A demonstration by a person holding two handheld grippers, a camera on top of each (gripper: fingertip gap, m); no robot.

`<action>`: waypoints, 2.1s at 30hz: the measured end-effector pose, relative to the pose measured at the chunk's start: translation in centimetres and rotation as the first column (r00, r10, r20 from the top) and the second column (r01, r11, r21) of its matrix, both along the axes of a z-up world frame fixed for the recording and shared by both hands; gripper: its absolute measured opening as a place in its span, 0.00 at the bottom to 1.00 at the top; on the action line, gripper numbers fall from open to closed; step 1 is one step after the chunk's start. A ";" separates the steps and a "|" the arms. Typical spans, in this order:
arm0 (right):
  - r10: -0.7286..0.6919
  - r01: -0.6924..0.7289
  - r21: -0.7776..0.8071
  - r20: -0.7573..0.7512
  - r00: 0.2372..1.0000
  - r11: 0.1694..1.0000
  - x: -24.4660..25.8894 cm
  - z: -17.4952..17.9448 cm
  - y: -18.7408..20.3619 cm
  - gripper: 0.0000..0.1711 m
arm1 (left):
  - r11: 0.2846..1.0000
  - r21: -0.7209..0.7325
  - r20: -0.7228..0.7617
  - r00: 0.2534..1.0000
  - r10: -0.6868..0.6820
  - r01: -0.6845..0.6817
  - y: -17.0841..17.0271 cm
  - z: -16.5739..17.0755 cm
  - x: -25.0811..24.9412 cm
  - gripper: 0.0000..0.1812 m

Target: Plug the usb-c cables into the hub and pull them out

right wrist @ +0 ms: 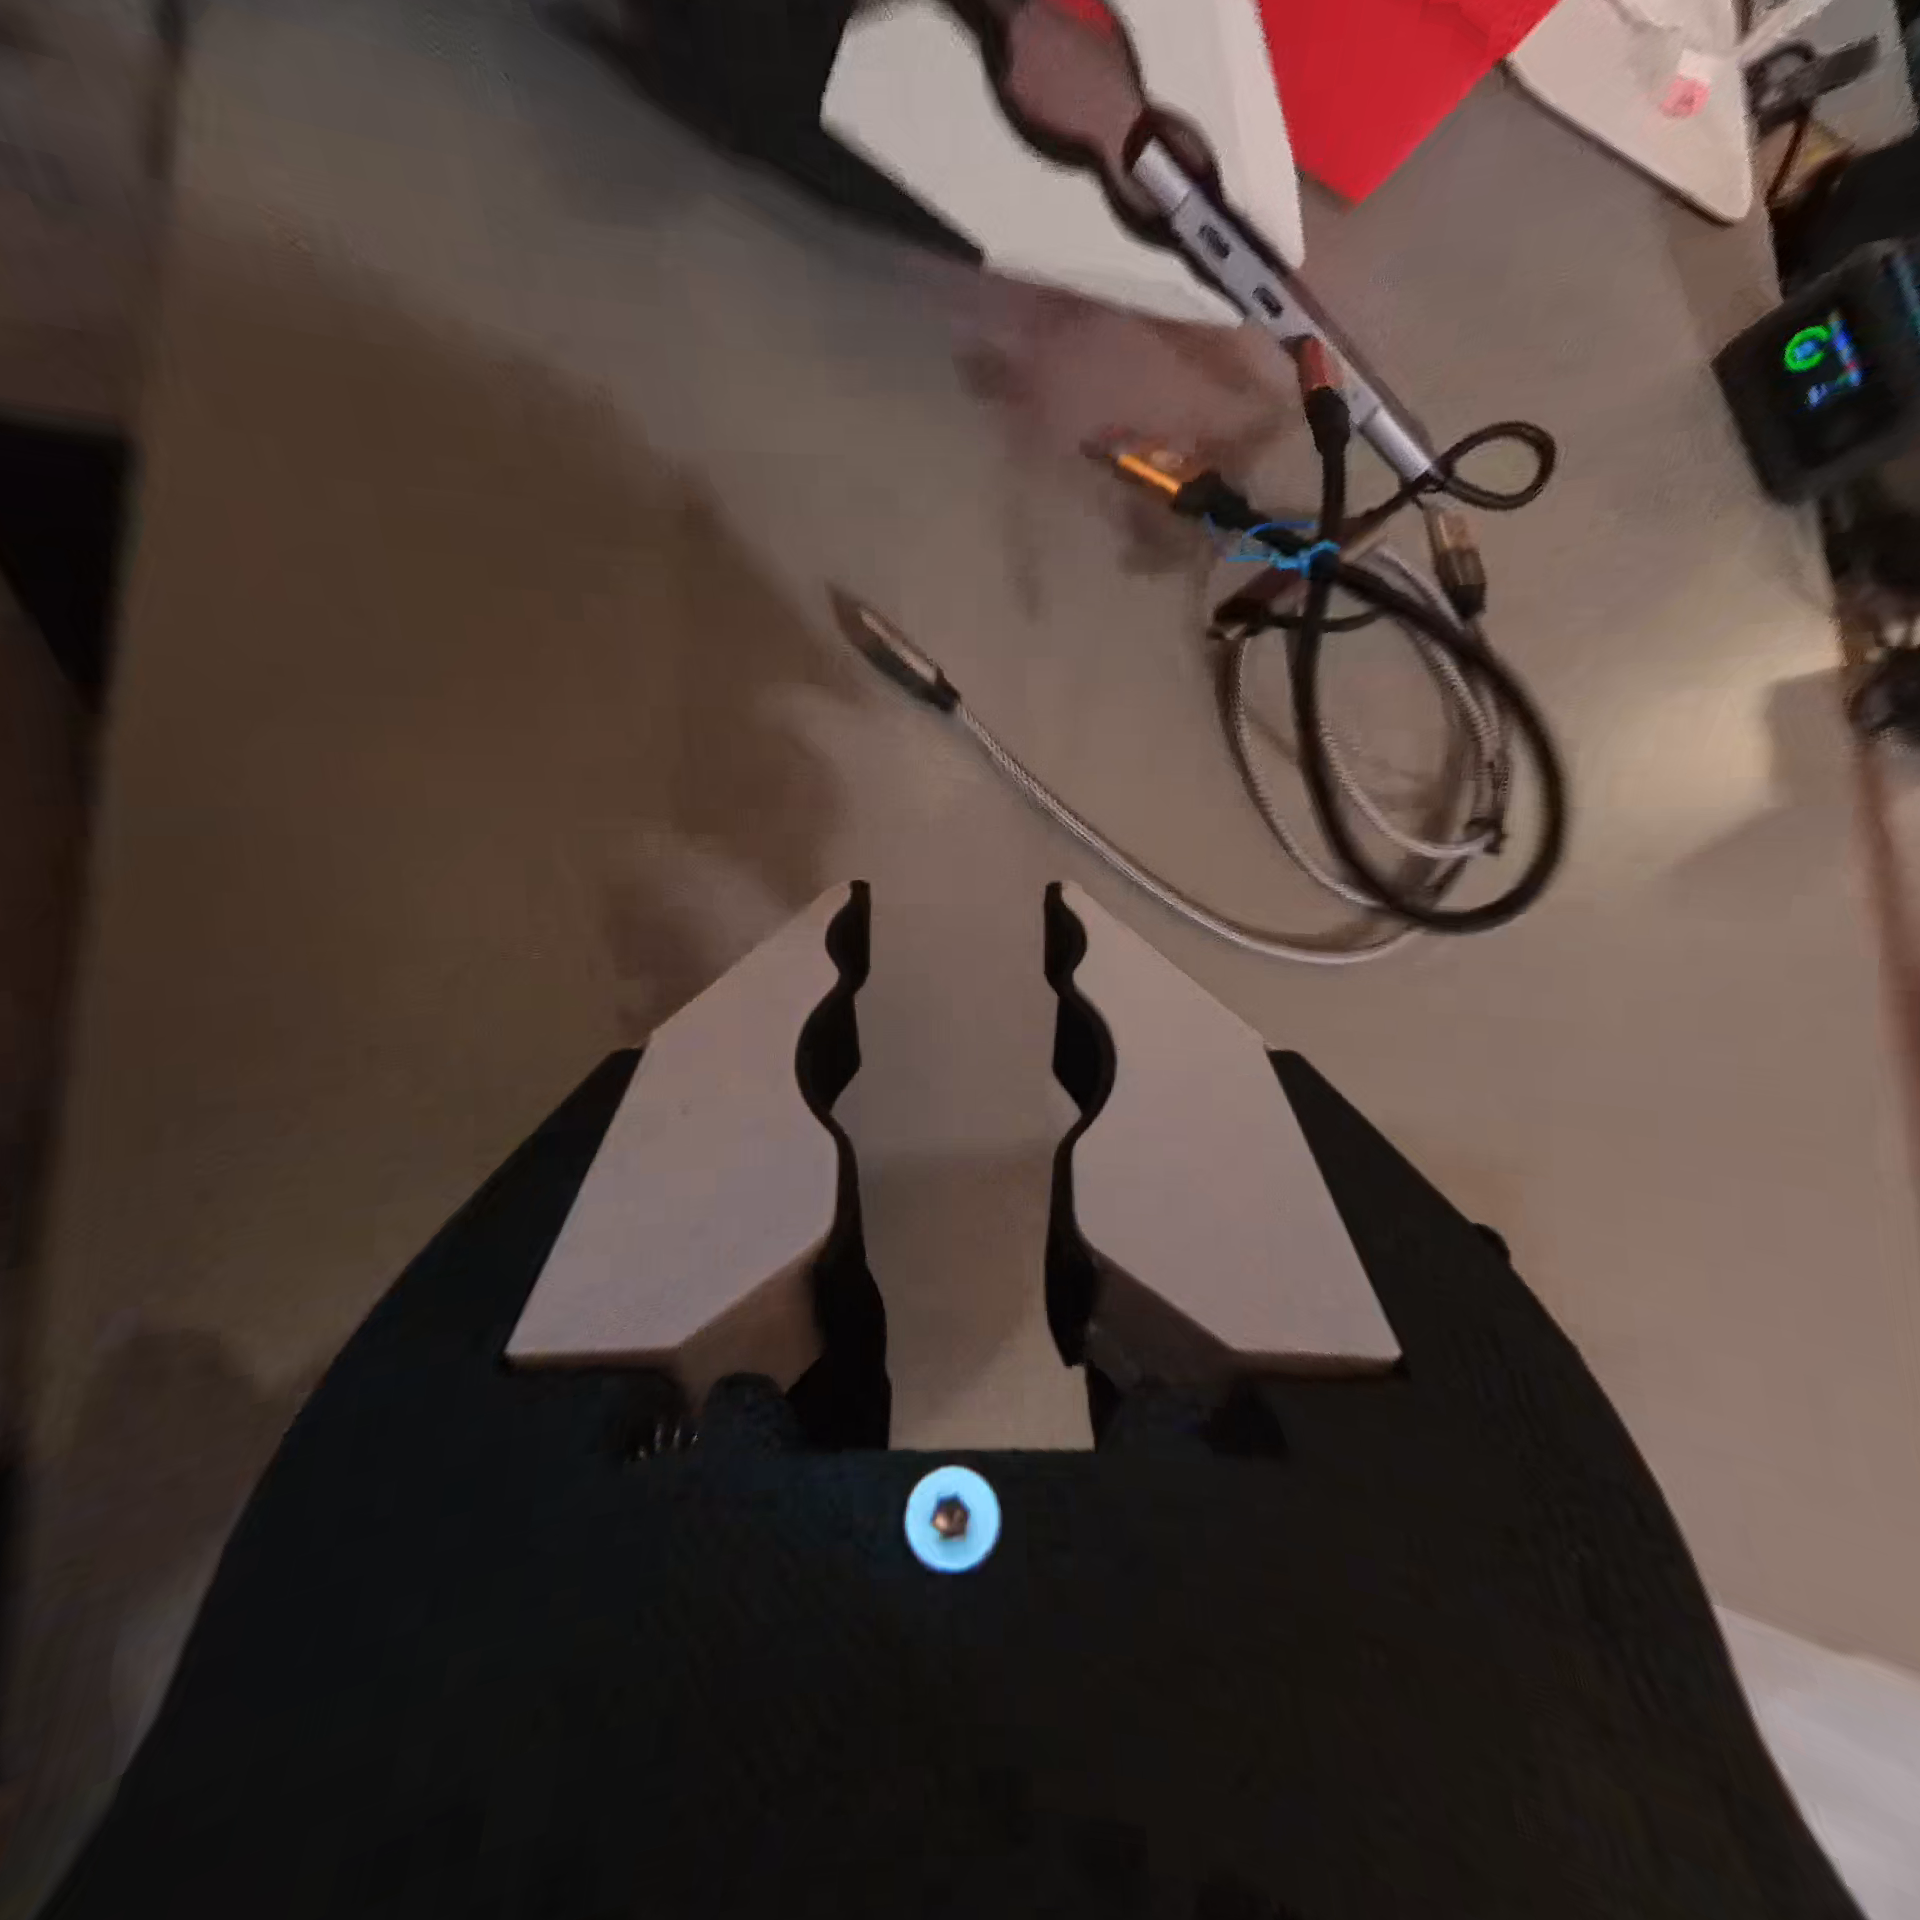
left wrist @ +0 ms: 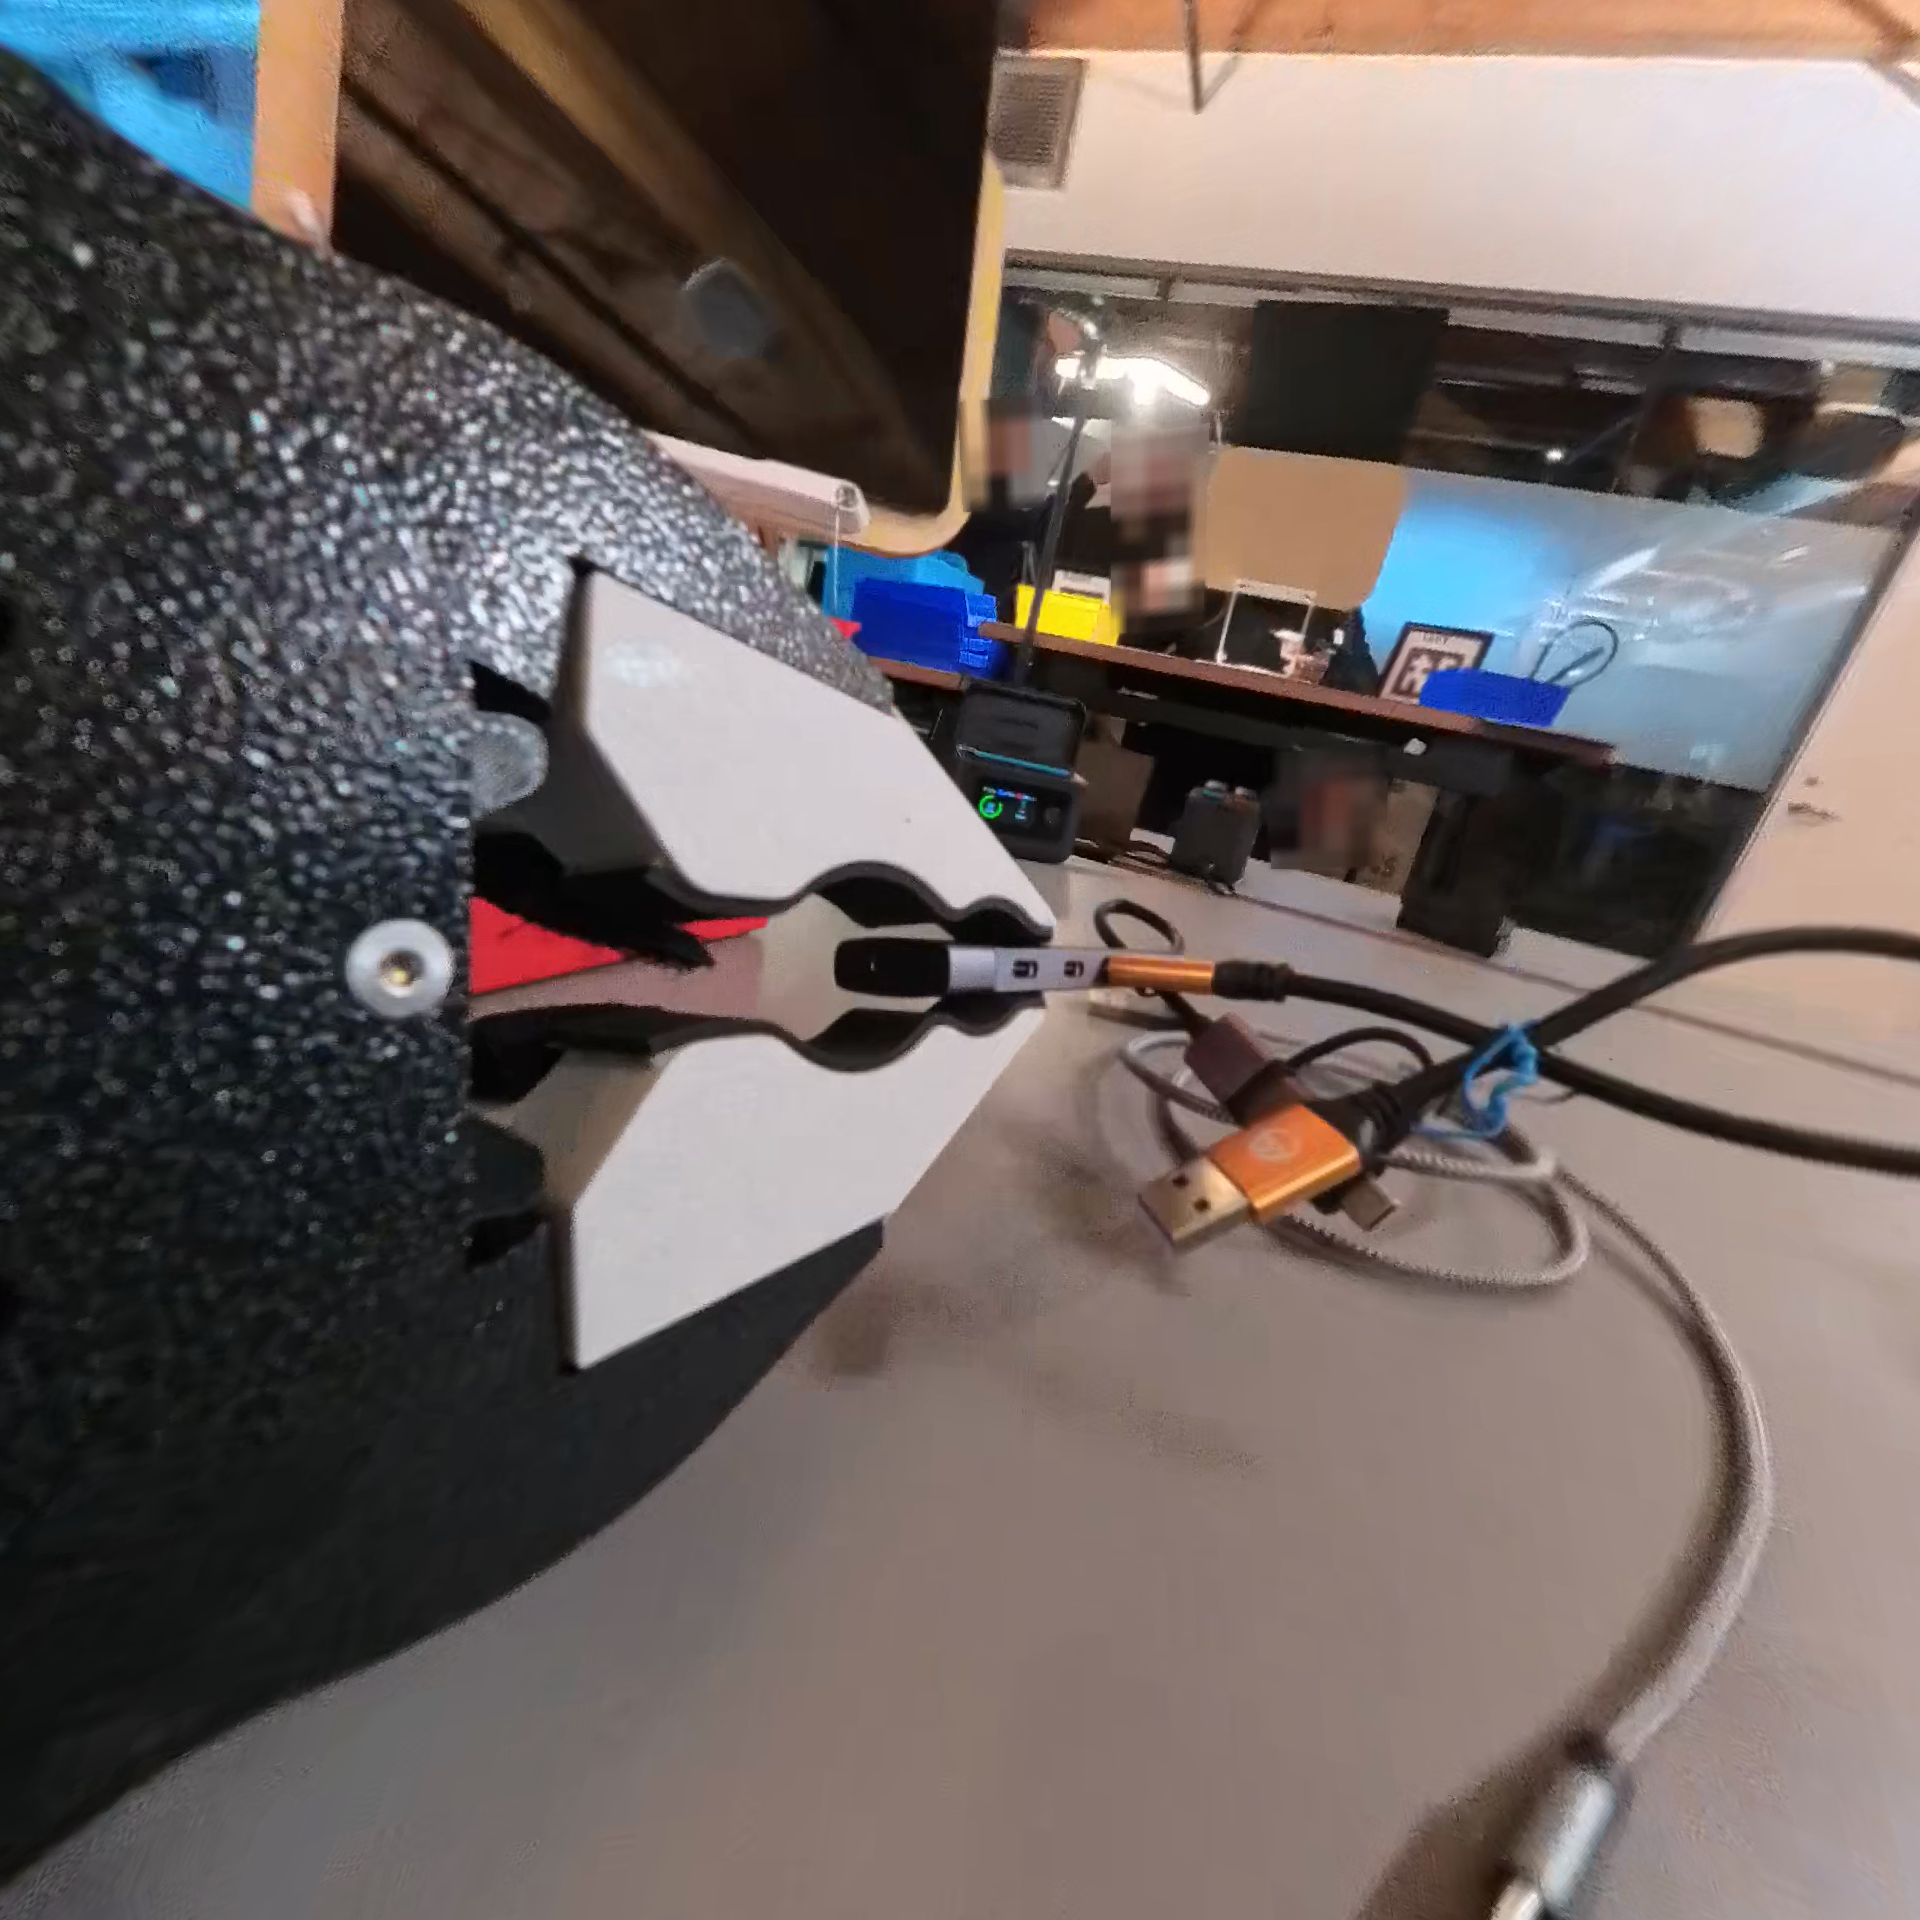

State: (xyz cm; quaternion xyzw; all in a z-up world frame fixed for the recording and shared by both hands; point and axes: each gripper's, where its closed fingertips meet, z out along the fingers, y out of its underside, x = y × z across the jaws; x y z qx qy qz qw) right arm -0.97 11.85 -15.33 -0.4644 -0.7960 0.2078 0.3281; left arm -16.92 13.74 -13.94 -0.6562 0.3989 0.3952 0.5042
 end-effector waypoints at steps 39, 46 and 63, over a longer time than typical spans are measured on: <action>-0.039 0.020 -0.178 -0.099 0.994 0.984 -4.6 -0.4 -1.5 0.19 | 0.986 -0.118 -0.062 0.992 0.108 -0.115 0.6 -2.3 -0.2 0.04; 0.090 -0.105 -0.394 -0.057 0.994 0.913 -3.1 -1.7 -0.5 0.18 | 0.990 -0.130 -0.009 0.999 0.052 -0.053 0.4 -2.4 0.6 0.05; -0.036 0.126 0.344 -0.256 0.966 0.931 -7.1 4.0 2.3 0.00 | 0.983 -0.182 0.137 0.989 0.062 -0.037 0.4 -1.6 1.6 0.05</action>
